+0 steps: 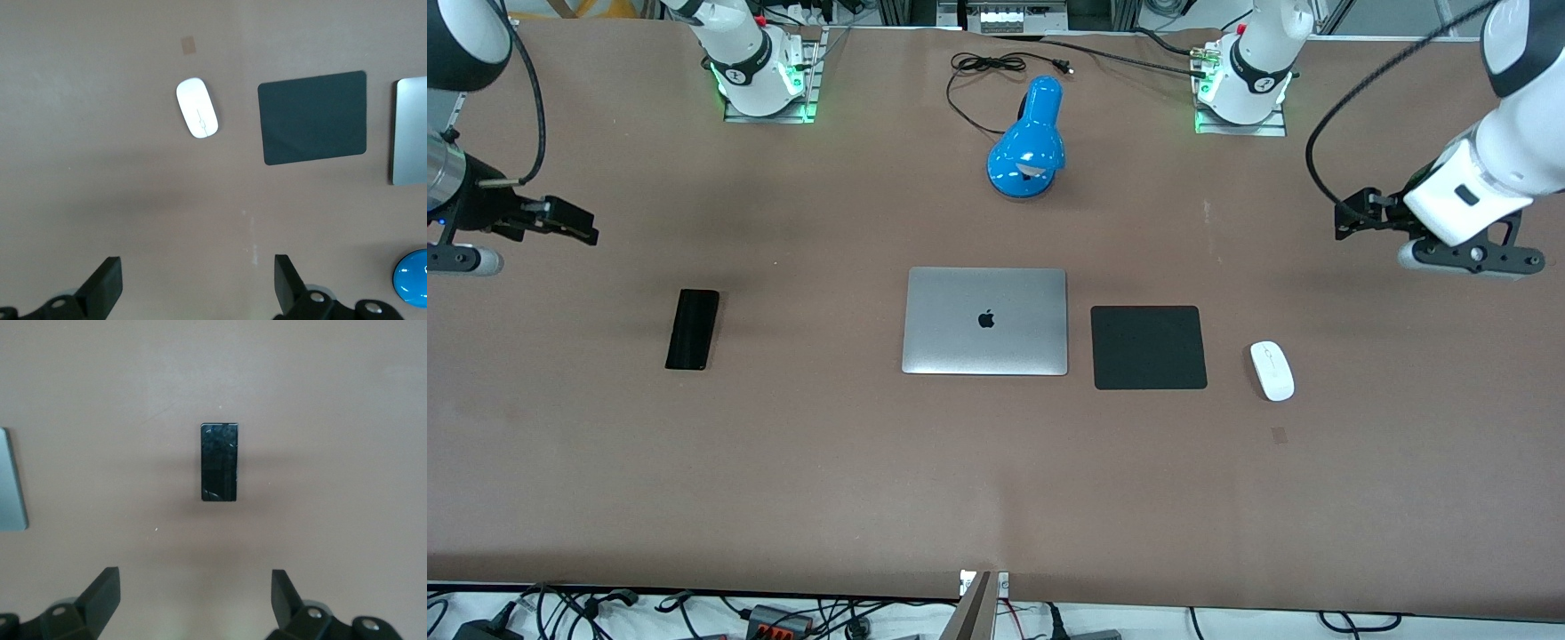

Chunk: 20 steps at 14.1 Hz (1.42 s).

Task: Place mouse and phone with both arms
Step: 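Lower the right gripper to the black phone while the left gripper reaches the mouse, then grasp the phone with the right gripper while the left gripper grasps the mouse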

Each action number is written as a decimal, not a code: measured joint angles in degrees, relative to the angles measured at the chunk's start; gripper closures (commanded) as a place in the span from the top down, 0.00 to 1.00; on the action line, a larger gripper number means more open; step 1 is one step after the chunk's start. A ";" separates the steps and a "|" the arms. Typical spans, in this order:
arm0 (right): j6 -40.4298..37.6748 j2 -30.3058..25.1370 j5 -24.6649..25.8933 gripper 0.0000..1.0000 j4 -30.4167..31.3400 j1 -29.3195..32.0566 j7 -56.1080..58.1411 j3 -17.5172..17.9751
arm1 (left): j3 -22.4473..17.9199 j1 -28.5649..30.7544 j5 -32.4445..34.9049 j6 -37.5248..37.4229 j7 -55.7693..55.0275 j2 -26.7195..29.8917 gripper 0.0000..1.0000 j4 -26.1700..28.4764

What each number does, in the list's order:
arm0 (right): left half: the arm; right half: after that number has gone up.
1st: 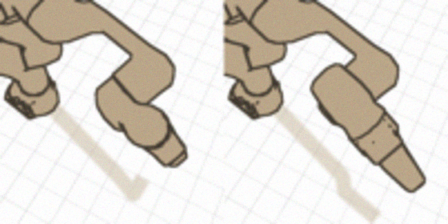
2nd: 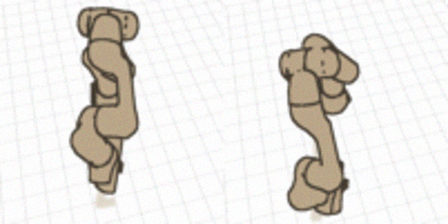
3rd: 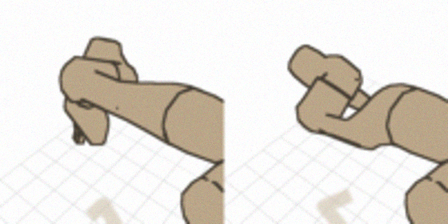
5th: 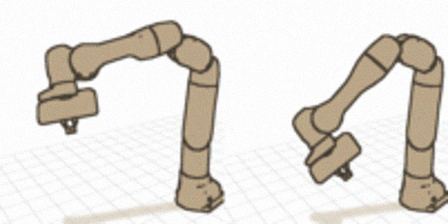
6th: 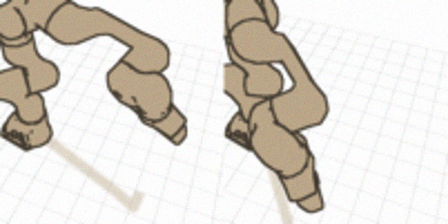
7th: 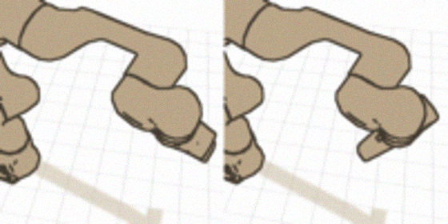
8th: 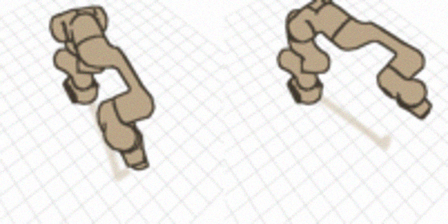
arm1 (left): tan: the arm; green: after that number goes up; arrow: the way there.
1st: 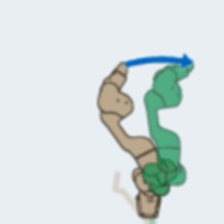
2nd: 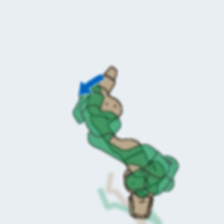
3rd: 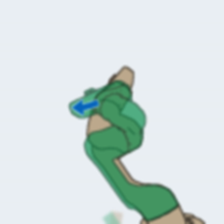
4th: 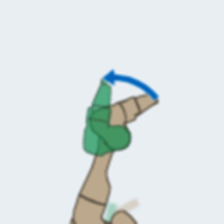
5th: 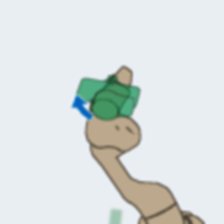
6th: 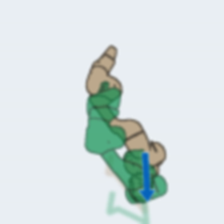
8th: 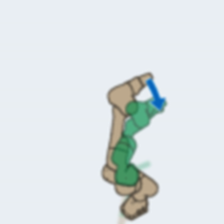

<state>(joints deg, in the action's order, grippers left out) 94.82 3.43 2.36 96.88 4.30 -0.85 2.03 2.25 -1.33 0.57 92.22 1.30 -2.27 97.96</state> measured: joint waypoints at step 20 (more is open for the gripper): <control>49.22 18.51 -0.07 1.00 23.29 2.63 -3.15 0.13 | -0.29 2.19 0.02 49.83 -6.53 -30.09 1.00 13.13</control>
<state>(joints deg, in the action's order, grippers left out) 144.05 21.94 2.29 120.16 6.93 -4.00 2.16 1.96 0.86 0.58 142.05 -5.23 -32.36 111.09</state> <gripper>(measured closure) 0.000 0.000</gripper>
